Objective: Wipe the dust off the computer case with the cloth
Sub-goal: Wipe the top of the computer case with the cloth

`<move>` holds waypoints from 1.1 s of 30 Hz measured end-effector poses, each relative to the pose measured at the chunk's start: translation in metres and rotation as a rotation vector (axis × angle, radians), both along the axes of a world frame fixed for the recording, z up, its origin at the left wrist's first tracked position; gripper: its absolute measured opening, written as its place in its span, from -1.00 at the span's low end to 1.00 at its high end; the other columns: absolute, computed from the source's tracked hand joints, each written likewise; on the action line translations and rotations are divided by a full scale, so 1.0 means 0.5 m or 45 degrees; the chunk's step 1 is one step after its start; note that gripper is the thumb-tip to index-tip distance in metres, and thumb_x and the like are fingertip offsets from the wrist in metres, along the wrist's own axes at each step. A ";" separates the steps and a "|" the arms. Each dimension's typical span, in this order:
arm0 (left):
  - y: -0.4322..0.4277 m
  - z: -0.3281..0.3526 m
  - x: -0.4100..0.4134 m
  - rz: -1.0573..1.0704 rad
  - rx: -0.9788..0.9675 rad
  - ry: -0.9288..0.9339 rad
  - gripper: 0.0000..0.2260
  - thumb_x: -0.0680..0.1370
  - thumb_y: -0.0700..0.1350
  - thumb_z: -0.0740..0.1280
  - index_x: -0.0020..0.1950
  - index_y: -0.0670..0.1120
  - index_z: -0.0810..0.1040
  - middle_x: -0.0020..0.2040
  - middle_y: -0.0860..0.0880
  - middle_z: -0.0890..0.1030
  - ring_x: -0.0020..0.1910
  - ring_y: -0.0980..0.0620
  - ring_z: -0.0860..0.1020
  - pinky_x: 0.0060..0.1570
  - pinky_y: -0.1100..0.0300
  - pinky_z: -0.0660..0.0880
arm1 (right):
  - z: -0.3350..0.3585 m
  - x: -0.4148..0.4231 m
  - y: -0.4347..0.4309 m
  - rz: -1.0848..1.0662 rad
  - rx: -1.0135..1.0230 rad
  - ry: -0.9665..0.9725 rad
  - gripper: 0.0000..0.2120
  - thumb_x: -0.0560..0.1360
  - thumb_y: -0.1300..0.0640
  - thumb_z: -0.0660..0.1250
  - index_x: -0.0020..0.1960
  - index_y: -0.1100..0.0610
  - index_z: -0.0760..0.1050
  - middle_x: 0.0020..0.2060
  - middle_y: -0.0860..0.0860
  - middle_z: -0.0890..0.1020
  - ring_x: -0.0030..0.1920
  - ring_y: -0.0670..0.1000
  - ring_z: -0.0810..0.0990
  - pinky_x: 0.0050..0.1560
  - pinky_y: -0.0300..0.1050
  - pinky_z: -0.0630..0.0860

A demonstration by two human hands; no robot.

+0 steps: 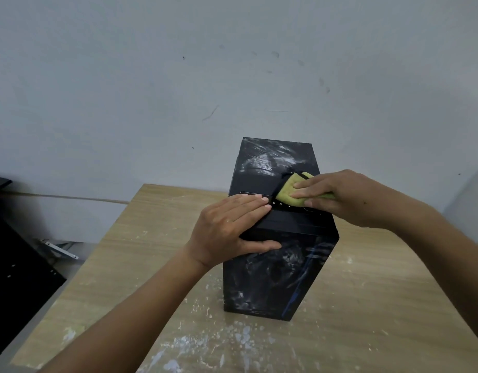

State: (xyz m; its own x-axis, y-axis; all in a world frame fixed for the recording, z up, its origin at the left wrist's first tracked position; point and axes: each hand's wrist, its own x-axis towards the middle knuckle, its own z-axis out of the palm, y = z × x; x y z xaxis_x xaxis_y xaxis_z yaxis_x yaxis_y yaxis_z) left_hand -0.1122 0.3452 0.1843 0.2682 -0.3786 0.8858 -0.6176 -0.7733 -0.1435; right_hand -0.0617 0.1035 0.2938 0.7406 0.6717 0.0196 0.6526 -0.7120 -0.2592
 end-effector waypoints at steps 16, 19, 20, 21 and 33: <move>-0.003 0.005 -0.005 0.018 -0.005 0.020 -0.48 0.43 0.26 0.47 0.06 -0.19 0.70 0.11 -0.08 0.69 0.14 0.02 0.64 0.13 0.06 0.58 | 0.003 0.057 0.167 0.044 -0.011 -0.055 -0.73 0.58 -0.04 0.26 0.26 -0.18 0.53 0.30 -0.17 0.52 0.33 -0.06 0.43 0.35 -0.08 0.32; -0.004 0.007 -0.006 0.020 -0.006 0.034 -0.48 0.43 0.26 0.47 0.07 -0.19 0.70 0.11 -0.07 0.69 0.14 0.03 0.64 0.14 0.07 0.58 | 0.001 0.070 0.211 0.032 -0.003 -0.045 -0.73 0.59 -0.05 0.23 0.27 -0.18 0.52 0.29 -0.14 0.53 0.32 -0.03 0.45 0.33 -0.01 0.36; -0.004 0.007 -0.007 0.023 -0.004 0.042 -0.48 0.43 0.26 0.47 0.07 -0.18 0.70 0.11 -0.07 0.69 0.14 0.03 0.64 0.15 0.07 0.57 | -0.002 0.072 0.224 0.029 -0.003 -0.046 -0.72 0.59 -0.04 0.22 0.27 -0.18 0.52 0.30 -0.14 0.52 0.32 -0.02 0.44 0.33 -0.02 0.35; -0.004 0.008 -0.008 0.029 -0.003 0.048 -0.48 0.43 0.26 0.47 0.07 -0.18 0.70 0.11 -0.06 0.69 0.14 0.04 0.64 0.15 0.08 0.57 | -0.004 0.072 0.236 0.029 -0.007 -0.051 -0.72 0.60 -0.04 0.21 0.28 -0.17 0.52 0.31 -0.13 0.51 0.33 -0.02 0.43 0.33 -0.02 0.35; -0.007 0.022 -0.024 0.073 -0.005 0.215 -0.45 0.43 0.30 0.44 0.11 -0.17 0.69 0.15 -0.05 0.67 0.16 0.05 0.63 0.18 0.08 0.56 | -0.006 0.034 0.142 -0.031 0.008 -0.030 -0.70 0.61 -0.04 0.21 0.33 -0.14 0.48 0.34 -0.17 0.48 0.36 -0.05 0.41 0.36 -0.07 0.31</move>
State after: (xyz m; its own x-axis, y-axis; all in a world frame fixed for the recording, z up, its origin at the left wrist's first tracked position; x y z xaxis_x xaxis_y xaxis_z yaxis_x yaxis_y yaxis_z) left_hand -0.1240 0.3417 0.1954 0.4343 -0.3555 0.8277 -0.5878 -0.8081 -0.0386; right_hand -0.0446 0.1743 0.2909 0.7562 0.6530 0.0414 0.6409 -0.7264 -0.2481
